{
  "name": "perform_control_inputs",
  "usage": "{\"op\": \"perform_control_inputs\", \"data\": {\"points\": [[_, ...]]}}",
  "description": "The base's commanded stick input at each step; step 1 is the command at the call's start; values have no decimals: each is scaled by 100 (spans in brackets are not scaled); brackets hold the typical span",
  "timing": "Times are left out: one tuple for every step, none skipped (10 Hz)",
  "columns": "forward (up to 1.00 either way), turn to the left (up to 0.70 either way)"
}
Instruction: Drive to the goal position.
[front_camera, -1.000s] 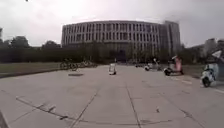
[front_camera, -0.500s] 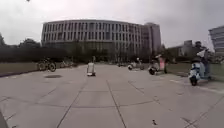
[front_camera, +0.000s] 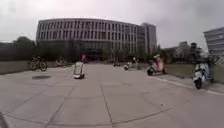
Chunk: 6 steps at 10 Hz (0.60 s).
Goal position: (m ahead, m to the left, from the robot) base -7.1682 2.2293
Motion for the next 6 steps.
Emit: {"op": "perform_control_inputs", "data": {"points": [[100,0],[100,0],[100,0],[100,0],[100,0],[100,0]]}}
